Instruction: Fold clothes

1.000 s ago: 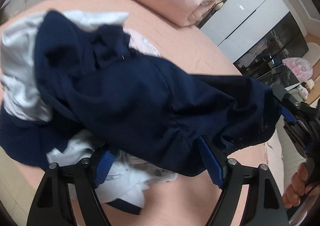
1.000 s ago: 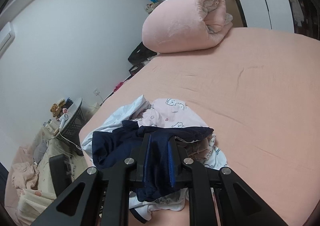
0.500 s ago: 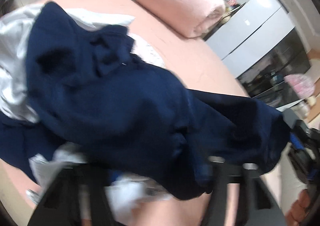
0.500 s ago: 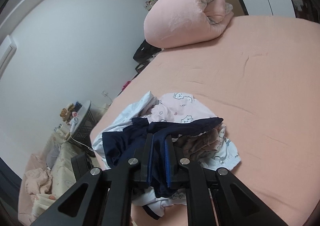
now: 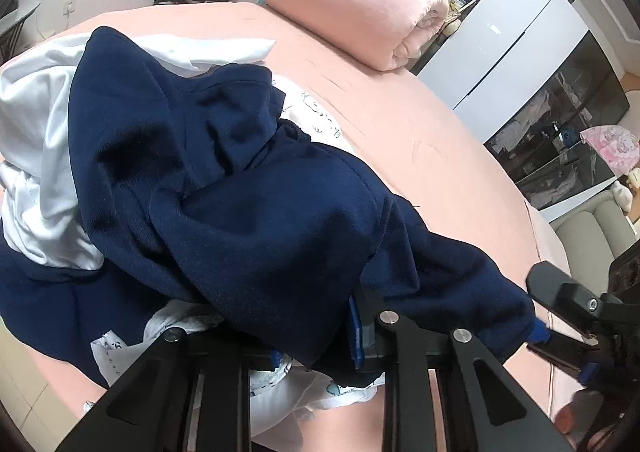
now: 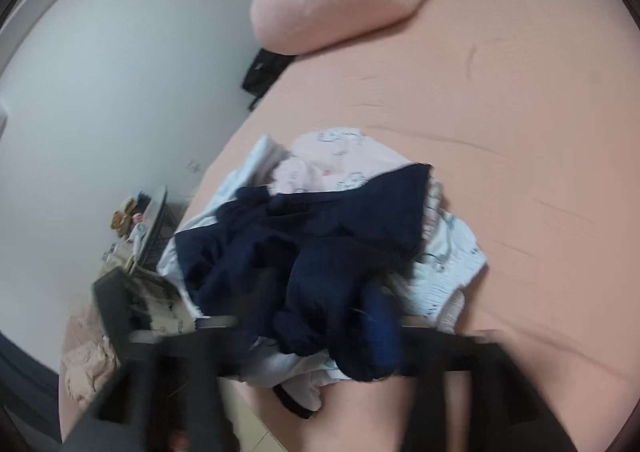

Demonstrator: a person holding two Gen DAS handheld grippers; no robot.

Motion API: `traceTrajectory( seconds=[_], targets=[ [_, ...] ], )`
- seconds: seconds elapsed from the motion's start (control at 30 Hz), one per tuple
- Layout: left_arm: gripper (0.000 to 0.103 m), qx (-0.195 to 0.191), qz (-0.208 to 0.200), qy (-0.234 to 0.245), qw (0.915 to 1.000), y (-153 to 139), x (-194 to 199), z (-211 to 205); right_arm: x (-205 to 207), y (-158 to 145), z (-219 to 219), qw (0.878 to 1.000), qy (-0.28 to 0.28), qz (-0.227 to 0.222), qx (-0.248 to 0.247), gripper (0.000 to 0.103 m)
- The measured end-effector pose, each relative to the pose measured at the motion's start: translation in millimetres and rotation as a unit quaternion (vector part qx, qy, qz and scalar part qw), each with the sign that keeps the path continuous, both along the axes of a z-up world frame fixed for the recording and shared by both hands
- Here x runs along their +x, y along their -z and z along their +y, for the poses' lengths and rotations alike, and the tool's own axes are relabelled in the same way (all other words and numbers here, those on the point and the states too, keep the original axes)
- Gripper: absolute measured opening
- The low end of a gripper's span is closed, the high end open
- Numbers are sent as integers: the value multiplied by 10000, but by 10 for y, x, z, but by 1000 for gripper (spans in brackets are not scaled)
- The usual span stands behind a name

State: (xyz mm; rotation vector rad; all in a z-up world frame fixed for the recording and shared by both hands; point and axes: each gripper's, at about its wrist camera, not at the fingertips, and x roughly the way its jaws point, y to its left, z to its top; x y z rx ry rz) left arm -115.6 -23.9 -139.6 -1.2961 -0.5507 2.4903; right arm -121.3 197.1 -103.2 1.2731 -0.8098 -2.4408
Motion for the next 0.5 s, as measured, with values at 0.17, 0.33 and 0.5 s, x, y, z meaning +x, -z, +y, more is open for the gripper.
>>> traceTrajectory(
  seconds=[0.17,0.33,0.5],
  targets=[
    [21,-94,34,55,9999,-5,4,3,-78,197,41,9990,38,-197,-408,82],
    [21,-168,64,99,9998,-5,37,-21,-172,316,-64,9992,-102,-263,-293,82],
    [21,-356,138,151,9992,-21,-47,106,-296,397,-212,9982,-422,-236,-364,82]
  ],
)
